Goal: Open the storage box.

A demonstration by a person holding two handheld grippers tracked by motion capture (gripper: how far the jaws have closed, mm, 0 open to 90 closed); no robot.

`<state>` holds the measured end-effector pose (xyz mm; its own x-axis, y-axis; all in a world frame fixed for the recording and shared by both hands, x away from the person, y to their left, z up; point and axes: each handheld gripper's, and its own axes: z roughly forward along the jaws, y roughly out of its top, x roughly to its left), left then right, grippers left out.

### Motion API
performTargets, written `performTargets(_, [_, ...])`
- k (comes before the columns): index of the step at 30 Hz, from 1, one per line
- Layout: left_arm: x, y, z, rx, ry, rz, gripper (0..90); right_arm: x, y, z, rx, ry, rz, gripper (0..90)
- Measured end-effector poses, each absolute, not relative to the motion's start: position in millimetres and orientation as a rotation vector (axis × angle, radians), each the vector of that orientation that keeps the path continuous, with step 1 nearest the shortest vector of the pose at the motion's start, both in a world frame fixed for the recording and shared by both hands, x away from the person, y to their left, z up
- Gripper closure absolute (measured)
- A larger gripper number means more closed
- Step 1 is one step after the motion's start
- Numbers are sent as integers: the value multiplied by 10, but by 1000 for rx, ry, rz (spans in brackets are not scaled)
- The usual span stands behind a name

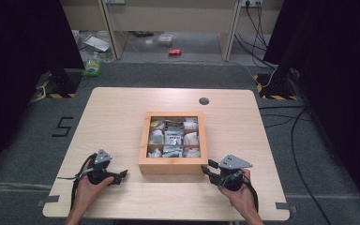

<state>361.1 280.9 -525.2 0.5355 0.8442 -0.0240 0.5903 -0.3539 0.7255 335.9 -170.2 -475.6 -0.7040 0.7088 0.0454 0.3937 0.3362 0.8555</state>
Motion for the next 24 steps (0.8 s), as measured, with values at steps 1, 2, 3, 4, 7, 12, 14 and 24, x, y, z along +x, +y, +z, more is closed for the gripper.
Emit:
performTargets(1, [3611, 2809, -5252, 2078, 1156, 468, 0, 3359, -1703, -4753, 975, 2270, 1309, 630])
performTargets(2, [3611, 2809, -5252, 2078, 1156, 468, 0, 3357, -1700, -4747, 969, 2264, 1312, 634])
performTargets(3, [3611, 2809, -5252, 2078, 1156, 468, 0, 3361, -1702, -4744, 966, 2263, 1315, 636])
performTargets(4, [3611, 2809, -5252, 2078, 1156, 468, 0, 3364, -1705, -4739, 965, 2264, 1319, 638])
performTargets(7, [3611, 2809, -5252, 2078, 1157, 468, 0, 3372, -1701, -4724, 959, 2262, 1326, 632])
performTargets(12, [3611, 2808, -5252, 2077, 1157, 468, 0, 3420, -1665, -4625, 958, 2217, 1365, 631])
performTargets(14, [3611, 2808, -5252, 2078, 1157, 468, 0, 3432, -1657, -4603, 956, 2209, 1368, 627])
performTargets(24, [3610, 2809, -5251, 2078, 1157, 468, 0, 3493, -1683, -4507, 965, 2193, 1429, 580])
